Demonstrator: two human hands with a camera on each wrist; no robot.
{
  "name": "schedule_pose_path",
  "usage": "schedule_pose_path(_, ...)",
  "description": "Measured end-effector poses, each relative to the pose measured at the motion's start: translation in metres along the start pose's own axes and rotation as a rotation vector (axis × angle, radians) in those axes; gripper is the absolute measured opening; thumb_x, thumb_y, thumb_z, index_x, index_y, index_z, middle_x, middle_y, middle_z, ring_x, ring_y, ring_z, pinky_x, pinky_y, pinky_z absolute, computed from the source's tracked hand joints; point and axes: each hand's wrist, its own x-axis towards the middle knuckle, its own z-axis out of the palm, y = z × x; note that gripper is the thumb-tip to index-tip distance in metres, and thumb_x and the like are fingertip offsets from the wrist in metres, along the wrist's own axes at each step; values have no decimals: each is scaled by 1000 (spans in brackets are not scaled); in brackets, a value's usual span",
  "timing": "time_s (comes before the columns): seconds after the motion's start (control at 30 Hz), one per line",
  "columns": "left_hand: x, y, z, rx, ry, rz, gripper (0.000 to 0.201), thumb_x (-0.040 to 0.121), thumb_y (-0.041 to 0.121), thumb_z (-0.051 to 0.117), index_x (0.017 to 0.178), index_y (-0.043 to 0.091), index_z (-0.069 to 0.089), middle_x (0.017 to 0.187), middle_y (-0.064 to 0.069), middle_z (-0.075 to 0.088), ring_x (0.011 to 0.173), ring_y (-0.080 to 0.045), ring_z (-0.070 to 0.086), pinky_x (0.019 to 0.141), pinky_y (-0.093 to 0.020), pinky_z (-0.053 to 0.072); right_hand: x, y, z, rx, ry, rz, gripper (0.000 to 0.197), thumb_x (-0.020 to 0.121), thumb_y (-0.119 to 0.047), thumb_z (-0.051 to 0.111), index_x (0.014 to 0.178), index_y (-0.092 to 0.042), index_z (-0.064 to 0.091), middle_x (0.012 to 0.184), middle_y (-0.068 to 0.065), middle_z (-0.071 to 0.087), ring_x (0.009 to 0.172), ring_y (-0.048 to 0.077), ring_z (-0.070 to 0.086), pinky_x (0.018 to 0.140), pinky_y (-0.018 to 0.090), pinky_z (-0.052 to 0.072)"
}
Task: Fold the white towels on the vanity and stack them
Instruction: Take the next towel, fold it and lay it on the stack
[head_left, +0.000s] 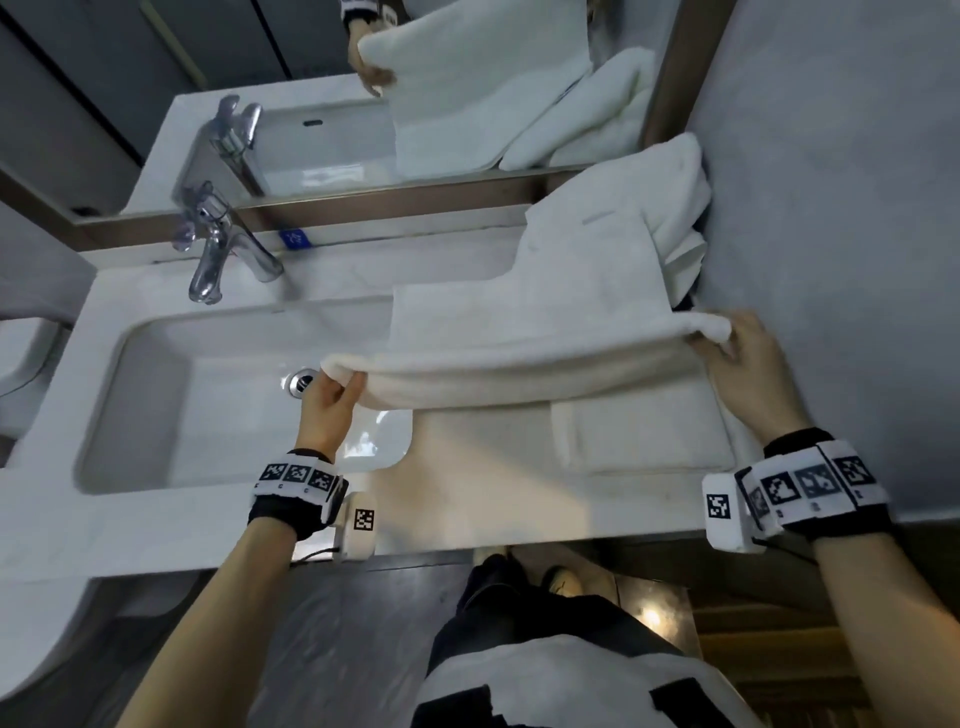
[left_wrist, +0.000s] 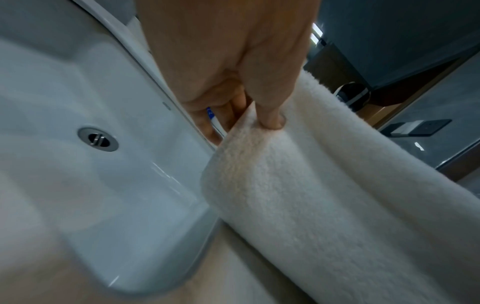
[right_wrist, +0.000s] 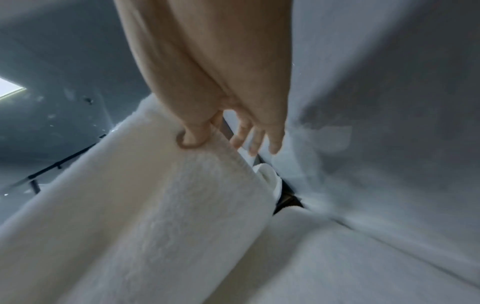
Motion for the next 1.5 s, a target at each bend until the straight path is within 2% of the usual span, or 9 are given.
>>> schedule_pose_path(0.23, 72, 11, 15, 31, -24, 38, 9, 98, 23, 45, 99, 16, 51, 91, 0, 53, 82, -9, 51, 77, -23, 42, 73, -32, 38, 153, 107, 56, 32, 100, -22, 42, 120, -1, 55, 116, 18, 61, 102, 18, 54, 79, 21, 40)
schedule_pose_path(0.47, 140, 20, 38, 222, -57, 14, 38, 96, 22, 49, 65, 19, 28, 63, 3, 28, 58, -11, 28, 53, -21, 27, 130, -28, 61, 100, 116, 137, 33, 98, -22, 45, 89, 8, 50, 91, 25, 58, 80, 18, 46, 59, 24, 29)
schedule_pose_path(0.63, 167, 7, 51, 275, -158, -143, 39, 94, 22, 50, 62, 18, 28, 61, 2, 29, 57, -14, 29, 53, -25, 26, 144, -19, 69, -12, 123, 183, 32, 96, -24, 48, 73, -2, 48, 87, 20, 56, 82, 27, 52, 73, 33, 40)
schedule_pose_path(0.77, 180, 4, 60, 173, -233, -300, 19, 92, 23, 55, 94, 10, 41, 81, -1, 49, 80, -20, 49, 68, -26, 42, 151, -21, 73, -66, 113, 283, 31, 92, -32, 54, 91, -1, 53, 112, 26, 58, 106, 35, 55, 88, 37, 42)
schedule_pose_path(1.0, 185, 8, 72, 127, -279, -460, 61, 93, 44, 48, 136, 11, 22, 94, 0, 51, 95, -25, 55, 84, -36, 47, 153, -32, 71, -4, -22, 442, 62, 89, -53, 50, 129, -6, 44, 132, 11, 52, 122, 29, 49, 97, 29, 37)
schedule_pose_path(1.13, 178, 10, 73, 137, -299, -502, 61, 91, 42, 54, 129, -4, 40, 117, -20, 58, 106, -34, 59, 96, -47, 48, 147, -31, 68, 88, -215, 453, 51, 93, -46, 49, 126, -7, 54, 125, 11, 60, 119, 29, 54, 105, 37, 41)
schedule_pose_path(1.3, 160, 30, 46, -14, -251, -400, 32, 90, 34, 60, 97, 5, 48, 94, -12, 58, 79, -23, 59, 69, -34, 51, 134, -43, 46, 145, -110, 311, 45, 95, -37, 51, 129, -9, 52, 127, 6, 59, 116, 22, 55, 100, 30, 42)
schedule_pose_path(1.4, 145, 53, 20, -157, -276, -227, 20, 93, 24, 56, 90, 5, 60, 86, -7, 68, 80, -23, 64, 75, -34, 53, 124, -55, 31, 200, -52, 237, 43, 94, -36, 53, 130, -11, 53, 118, -4, 57, 106, 12, 54, 81, 12, 43)
schedule_pose_path(1.5, 128, 78, 0, -243, -308, -66, 14, 94, 18, 54, 97, 8, 64, 91, 0, 73, 86, -15, 69, 83, -31, 55, 116, -67, 15, 161, -4, 159, 43, 92, -37, 55, 129, -14, 54, 114, -7, 56, 106, 11, 53, 82, 18, 40)
